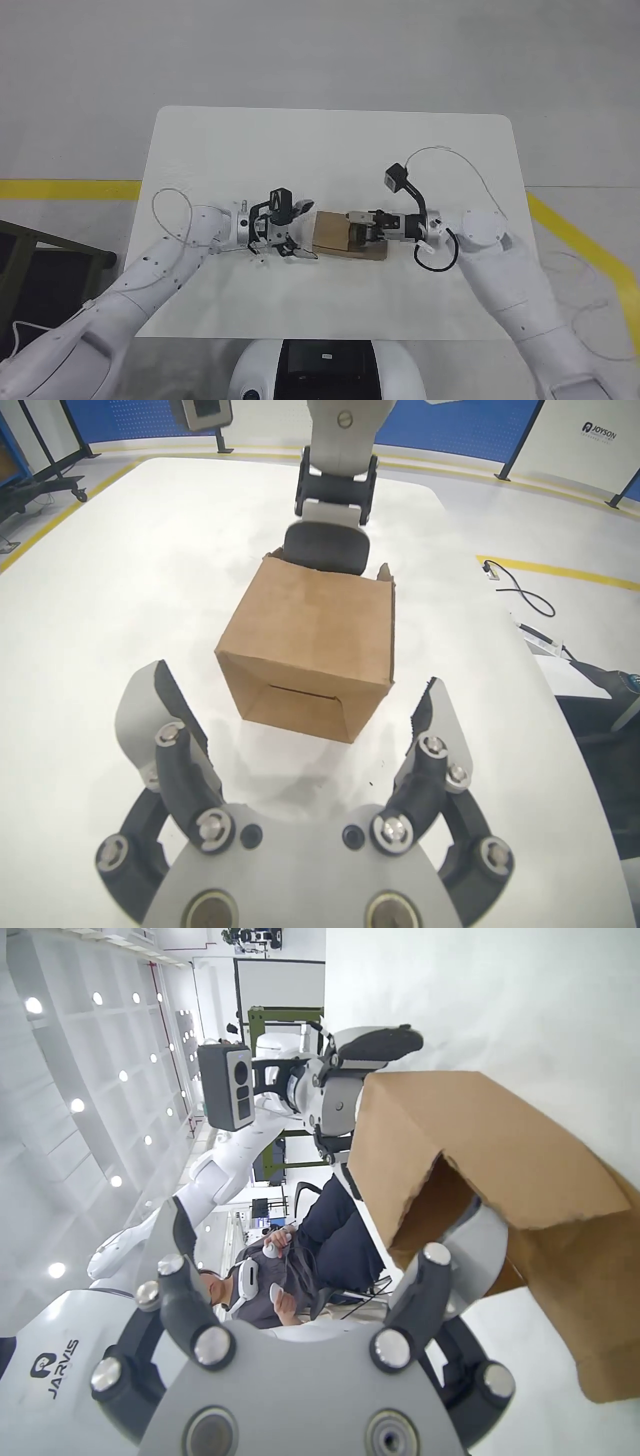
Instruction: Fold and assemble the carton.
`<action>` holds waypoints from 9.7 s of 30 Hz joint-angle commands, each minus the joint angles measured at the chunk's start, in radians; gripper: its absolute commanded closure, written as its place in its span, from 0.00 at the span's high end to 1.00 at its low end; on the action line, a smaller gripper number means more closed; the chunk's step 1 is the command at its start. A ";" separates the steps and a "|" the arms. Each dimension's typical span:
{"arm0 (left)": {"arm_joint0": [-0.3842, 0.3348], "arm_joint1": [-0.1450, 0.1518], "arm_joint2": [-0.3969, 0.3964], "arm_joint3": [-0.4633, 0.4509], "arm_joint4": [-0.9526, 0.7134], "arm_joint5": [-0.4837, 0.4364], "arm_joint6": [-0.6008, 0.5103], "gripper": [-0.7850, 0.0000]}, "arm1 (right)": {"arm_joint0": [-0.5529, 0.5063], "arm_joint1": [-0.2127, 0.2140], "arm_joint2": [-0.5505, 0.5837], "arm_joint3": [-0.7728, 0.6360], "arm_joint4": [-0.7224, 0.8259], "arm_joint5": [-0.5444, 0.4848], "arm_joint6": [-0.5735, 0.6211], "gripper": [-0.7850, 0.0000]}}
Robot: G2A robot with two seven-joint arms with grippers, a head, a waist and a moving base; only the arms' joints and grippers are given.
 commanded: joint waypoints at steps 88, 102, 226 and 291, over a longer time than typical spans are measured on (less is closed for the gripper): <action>-0.009 -0.059 -0.050 -0.036 0.067 -0.081 -0.071 1.00 | -0.182 0.061 0.191 -0.335 -0.095 0.083 -0.006 0.00; -0.009 -0.059 -0.050 -0.036 0.067 -0.081 -0.071 1.00 | -0.182 0.061 0.191 -0.335 -0.095 0.083 -0.006 0.00; -0.009 -0.059 -0.050 -0.036 0.067 -0.081 -0.071 1.00 | -0.166 0.063 0.071 -0.157 -0.317 0.207 -0.173 0.00; -0.009 -0.059 -0.050 -0.036 0.067 -0.081 -0.071 1.00 | -0.043 -0.032 -0.146 0.045 -0.107 0.126 -0.247 0.00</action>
